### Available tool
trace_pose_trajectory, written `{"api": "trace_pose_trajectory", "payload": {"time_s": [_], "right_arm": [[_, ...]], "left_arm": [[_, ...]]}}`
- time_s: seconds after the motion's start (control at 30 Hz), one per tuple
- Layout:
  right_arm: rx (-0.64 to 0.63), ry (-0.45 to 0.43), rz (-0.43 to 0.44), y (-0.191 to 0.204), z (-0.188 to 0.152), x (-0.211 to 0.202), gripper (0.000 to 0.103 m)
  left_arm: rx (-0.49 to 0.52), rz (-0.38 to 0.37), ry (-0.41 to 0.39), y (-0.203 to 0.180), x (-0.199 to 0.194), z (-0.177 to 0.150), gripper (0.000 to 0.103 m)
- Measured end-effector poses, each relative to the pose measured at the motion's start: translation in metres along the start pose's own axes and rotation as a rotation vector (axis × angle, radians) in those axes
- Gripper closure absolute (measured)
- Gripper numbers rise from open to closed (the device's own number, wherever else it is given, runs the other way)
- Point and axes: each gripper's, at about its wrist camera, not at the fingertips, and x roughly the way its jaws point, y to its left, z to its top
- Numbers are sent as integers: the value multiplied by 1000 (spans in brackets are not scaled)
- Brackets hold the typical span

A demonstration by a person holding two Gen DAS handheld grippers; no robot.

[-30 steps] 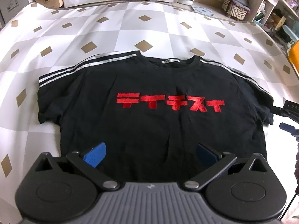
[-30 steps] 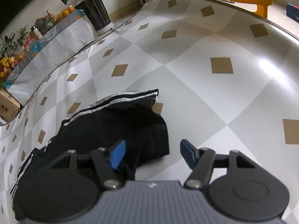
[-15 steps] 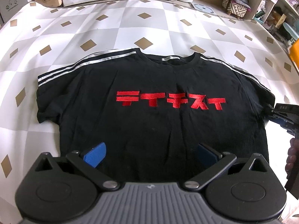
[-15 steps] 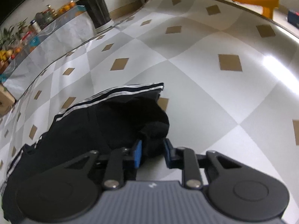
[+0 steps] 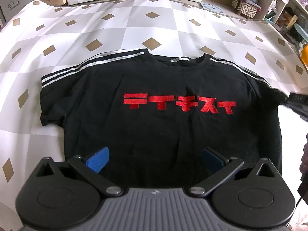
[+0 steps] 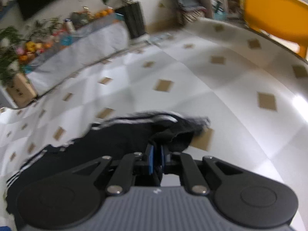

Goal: Fold clothes
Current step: 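Close the right tool on the T-shirt side edge, then lift the gripped side edge and fold it over the shirt back with the right tool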

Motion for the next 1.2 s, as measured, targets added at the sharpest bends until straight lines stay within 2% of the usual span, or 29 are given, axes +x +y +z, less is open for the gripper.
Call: {"api": "trace_pose_trajectory", "payload": {"time_s": [0.1,0.2,0.27,0.37,0.4,0.53,0.63,0.83,0.97,1.2], "right_arm": [[-95,-32,77,27,1,-9,96],[-254,-23,179,59,-8,-12,96],[-394,14,232,82,-20,-9,96],[-496,132,291,99,-40,4,92],[-513,151,293,101,-44,6,84],[-505,171,321,102,-45,6,64],[-465,161,306,96,-39,3,62],[-299,107,224,66,-20,5,55],[-249,84,157,54,-16,9,53],[-127,141,144,39,-16,29,48]], "left_arm": [[-6,7,8,4,2,0,0],[-27,12,16,10,3,0,0],[-42,12,24,14,4,0,0],[-51,12,29,17,5,0,0],[-53,12,28,18,4,0,0],[-57,8,25,19,3,1,0],[-55,7,25,18,2,1,0],[-56,11,18,18,1,2,0],[-38,14,15,15,1,1,0],[-37,11,21,16,1,0,0]]}}
